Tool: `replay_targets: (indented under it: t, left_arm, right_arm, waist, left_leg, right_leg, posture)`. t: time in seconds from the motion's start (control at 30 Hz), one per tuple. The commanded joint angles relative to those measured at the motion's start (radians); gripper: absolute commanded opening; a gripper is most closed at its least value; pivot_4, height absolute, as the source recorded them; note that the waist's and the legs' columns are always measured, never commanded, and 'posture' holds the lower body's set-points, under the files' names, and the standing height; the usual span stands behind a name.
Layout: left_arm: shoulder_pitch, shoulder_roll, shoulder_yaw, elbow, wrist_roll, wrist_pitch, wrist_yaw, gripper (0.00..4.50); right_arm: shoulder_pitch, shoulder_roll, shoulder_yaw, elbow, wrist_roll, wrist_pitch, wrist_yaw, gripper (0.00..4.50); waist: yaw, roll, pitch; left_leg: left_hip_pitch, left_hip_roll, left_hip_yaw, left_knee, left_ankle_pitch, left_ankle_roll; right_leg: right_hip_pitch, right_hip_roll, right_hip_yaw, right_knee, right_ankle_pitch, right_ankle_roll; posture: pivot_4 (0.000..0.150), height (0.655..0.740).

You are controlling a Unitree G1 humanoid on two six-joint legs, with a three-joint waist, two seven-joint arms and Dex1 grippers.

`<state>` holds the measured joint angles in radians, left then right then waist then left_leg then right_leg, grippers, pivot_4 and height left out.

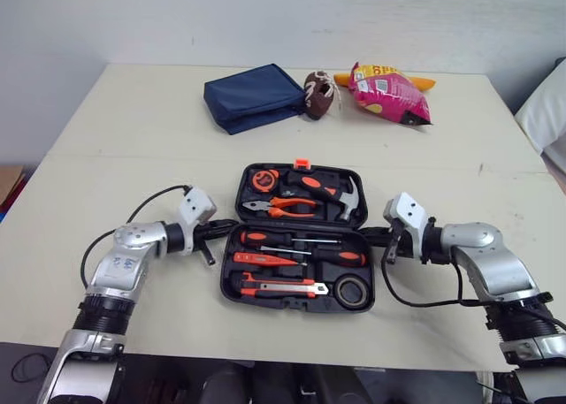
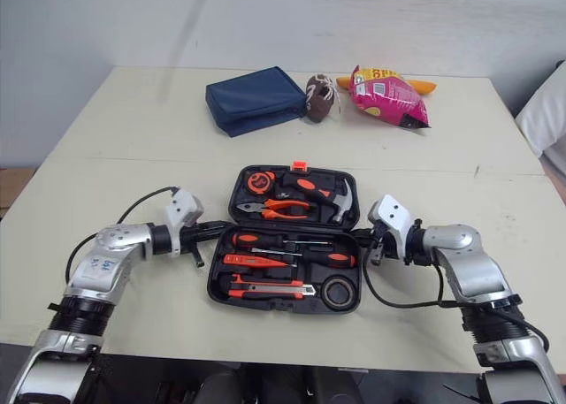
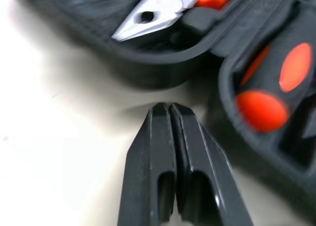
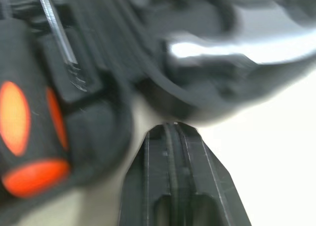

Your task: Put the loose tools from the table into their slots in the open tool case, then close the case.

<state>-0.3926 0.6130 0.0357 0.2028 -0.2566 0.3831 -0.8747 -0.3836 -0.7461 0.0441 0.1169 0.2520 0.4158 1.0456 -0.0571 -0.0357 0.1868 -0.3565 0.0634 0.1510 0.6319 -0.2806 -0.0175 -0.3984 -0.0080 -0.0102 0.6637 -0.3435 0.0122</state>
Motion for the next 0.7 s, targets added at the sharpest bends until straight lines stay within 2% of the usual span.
replay_targets:
  t: [0.03, 0.07, 0.13, 0.2, 0.27, 0.33, 0.47, 0.6, 0.7]
  left_arm:
    - [0.013, 0.071, 0.141, -0.088, -0.133, 0.15, -0.029, 1.16]
    - [0.007, 0.086, 0.157, -0.12, -0.16, 0.204, -0.022, 1.77]
    - [-0.027, 0.135, 0.152, -0.176, -0.164, 0.377, 0.03, 2.51]
    - [-0.069, 0.17, 0.138, -0.219, -0.202, 0.529, 0.037, 3.44]
    - [-0.159, 0.17, 0.138, -0.235, -0.283, 0.693, 0.03, 4.45]
    - [-0.248, 0.142, 0.113, -0.202, -0.276, 0.79, 0.091, 4.48]
    - [-0.366, 0.047, 0.123, -0.123, -0.257, 0.917, 0.208, 4.48]
    - [-0.426, -0.001, 0.074, -0.046, -0.223, 0.911, 0.25, 4.48]
    - [-0.468, -0.039, 0.058, 0.017, -0.201, 0.893, 0.284, 4.48]
  right_arm:
    - [0.008, -0.046, -0.152, -0.073, 0.118, 0.106, 0.003, 1.86]
    - [0.005, -0.059, -0.174, -0.092, 0.155, 0.161, 0.011, 2.51]
    - [-0.014, -0.089, -0.199, -0.127, 0.175, 0.295, -0.035, 3.35]
    - [-0.055, -0.1, -0.212, -0.154, 0.216, 0.462, -0.087, 4.41]
    - [-0.167, -0.067, -0.252, -0.157, 0.314, 0.725, -0.144, 4.5]
    - [-0.29, -0.027, -0.269, -0.131, 0.358, 0.971, -0.208, 4.5]
    - [-0.414, -0.019, -0.16, -0.129, 0.366, 1.165, -0.258, 4.5]
    - [-0.51, 0.009, -0.074, -0.035, 0.336, 1.199, -0.35, 4.5]
    - [-0.55, 0.049, -0.043, 0.039, 0.278, 1.186, -0.412, 4.5]
  waist:
    - [0.0, 0.0, 0.0]
    - [0.0, 0.0, 0.0]
    - [0.002, 0.0, 0.0]
    - [0.001, 0.0, 0.001]
    - [0.002, 0.0, 0.001]
    - [0.0, 0.001, 0.001]
    - [0.003, 0.001, 0.001]
    - [0.0, 0.001, 0.001]
    - [0.002, 0.001, 0.001]
  left_leg:
    - [0.0, 0.0, 0.0, 0.0, 0.0, 0.0]
    - [-0.001, 0.0, 0.0, -0.001, 0.0, 0.0]
    - [-0.002, 0.0, 0.0, -0.001, 0.0, 0.0]
    - [-0.002, 0.0, -0.001, 0.0, 0.0, 0.001]
    - [-0.002, -0.001, -0.001, 0.0, 0.0, 0.0]
    - [-0.003, -0.001, -0.001, 0.0, 0.0, 0.0]
    - [-0.013, -0.001, -0.001, 0.001, 0.003, -0.002]
    - [-0.019, 0.0, 0.001, 0.0, 0.004, -0.003]
    - [-0.029, 0.0, 0.002, 0.006, 0.004, -0.003]
  right_leg:
    - [0.0, 0.0, 0.0, -0.001, 0.0, 0.0]
    - [-0.001, 0.0, 0.0, -0.001, 0.0, 0.0]
    - [-0.001, 0.0, 0.0, -0.001, 0.0, 0.0]
    - [-0.001, -0.001, 0.0, -0.001, 0.0, 0.0]
    - [-0.001, -0.001, 0.0, -0.001, 0.0, 0.0]
    - [-0.002, -0.001, 0.0, -0.001, 0.0, 0.0]
    - [-0.014, 0.0, 0.0, 0.002, 0.0, -0.001]
    - [-0.021, 0.0, 0.0, 0.004, -0.001, -0.003]
    - [-0.032, 0.0, 0.001, 0.009, -0.001, -0.003]
  posture:
    - [0.15, 0.74]
    - [0.15, 0.74]
    - [0.15, 0.74]
    - [0.15, 0.74]
    - [0.15, 0.74]
    - [0.15, 0.74]
    - [0.15, 0.74]
    - [0.15, 0.74]
    - [0.15, 0.74]
